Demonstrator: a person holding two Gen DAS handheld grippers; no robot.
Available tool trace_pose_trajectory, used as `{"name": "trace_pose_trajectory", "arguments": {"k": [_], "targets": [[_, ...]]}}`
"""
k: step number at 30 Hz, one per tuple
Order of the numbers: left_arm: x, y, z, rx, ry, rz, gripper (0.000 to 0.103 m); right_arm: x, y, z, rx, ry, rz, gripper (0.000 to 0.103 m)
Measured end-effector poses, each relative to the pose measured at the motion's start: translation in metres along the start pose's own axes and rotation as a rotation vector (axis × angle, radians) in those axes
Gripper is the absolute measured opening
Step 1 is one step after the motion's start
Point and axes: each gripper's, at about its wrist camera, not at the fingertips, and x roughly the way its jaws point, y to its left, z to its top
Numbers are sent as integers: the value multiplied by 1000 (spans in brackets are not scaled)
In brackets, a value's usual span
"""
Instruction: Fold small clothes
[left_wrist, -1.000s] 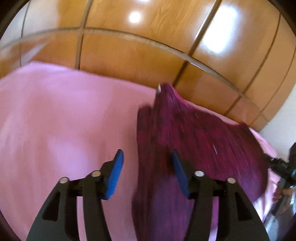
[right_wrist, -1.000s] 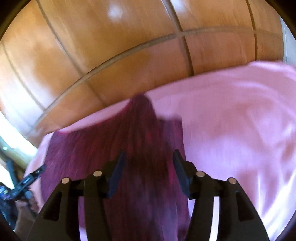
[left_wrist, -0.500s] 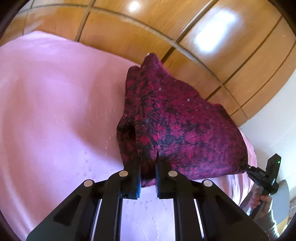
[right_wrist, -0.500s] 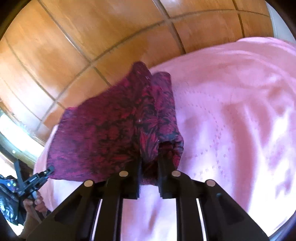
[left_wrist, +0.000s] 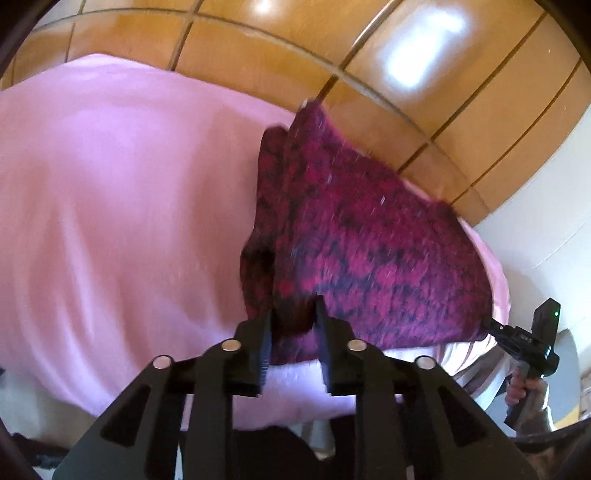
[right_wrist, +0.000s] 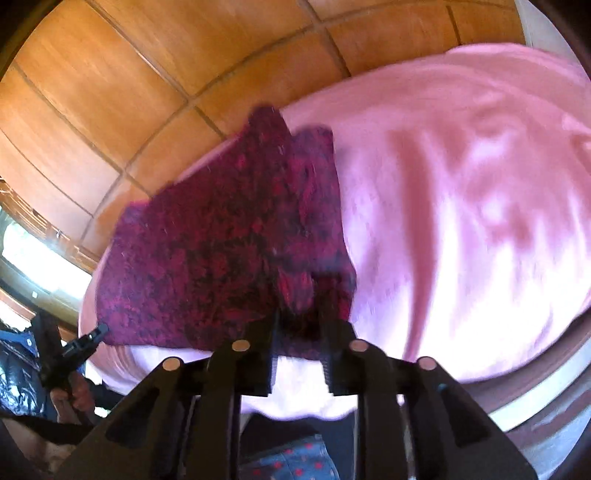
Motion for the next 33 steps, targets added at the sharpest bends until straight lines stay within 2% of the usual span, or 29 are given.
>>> {"name": "trace_pose_trajectory", "arguments": {"k": [1,3,6,11,13,14,16,18,21,23,25,26,28,31,32,33], "targets": [[-1,1,5,-4,-17,5,22,-4,3,5,-6,-33,-7,26],[-1,2,22,-4,-53,15,22,-5,12,25,-19,-91,-23,43],[14,1,51,-2,-57,30,22,8,25,54,-34,-134,-47,46],[46,-5,85,-6,-31,34,22,52,32,92,-30,-87,-107,49],[63,-10,97,11,1,42,22,72,31,101,-32,-40,-136,40],[67,-12,100,16,2,56,22,78,32,106,-40,-33,-129,19],[71,-18,106,45,-14,66,14,79,41,109,-77,-47,-149,17],[63,-22,111,71,-64,84,12,64,53,111,-108,-109,-146,16],[66,-17,116,29,-70,130,12,53,56,116,-99,-183,-149,16],[80,-11,114,19,-32,183,12,64,53,116,-101,-170,-177,16],[96,-3,105,-1,21,219,14,94,47,111,-100,-104,-239,16],[97,-5,102,11,14,240,16,109,41,105,-94,-71,-264,16],[90,-15,100,50,-19,284,21,113,36,99,-84,-70,-266,17],[70,-35,101,98,-90,336,34,99,37,100,-70,-102,-261,34],[63,-42,101,116,-121,350,35,90,42,102,-75,-133,-289,44],[56,-52,101,142,-157,361,39,81,47,102,-84,-168,-310,46]]}}
